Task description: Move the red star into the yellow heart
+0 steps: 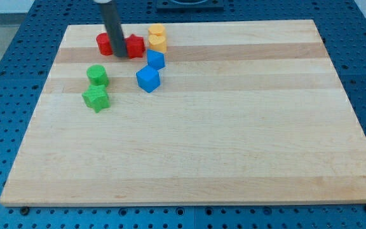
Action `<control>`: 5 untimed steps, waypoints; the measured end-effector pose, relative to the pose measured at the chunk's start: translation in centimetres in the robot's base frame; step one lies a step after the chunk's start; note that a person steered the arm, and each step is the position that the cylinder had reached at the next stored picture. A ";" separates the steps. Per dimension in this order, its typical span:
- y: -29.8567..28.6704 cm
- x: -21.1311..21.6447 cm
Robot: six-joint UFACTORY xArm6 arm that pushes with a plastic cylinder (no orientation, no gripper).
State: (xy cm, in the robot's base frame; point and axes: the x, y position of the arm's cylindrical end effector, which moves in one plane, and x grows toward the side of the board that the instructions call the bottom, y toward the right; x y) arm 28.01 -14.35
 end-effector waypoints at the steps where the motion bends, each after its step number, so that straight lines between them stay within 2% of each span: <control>1: 0.9 -1.1; 2: 1.0 2.1; 3: 2.7 3.1; 5: 3.1 0.5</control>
State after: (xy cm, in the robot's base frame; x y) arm 28.53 -11.20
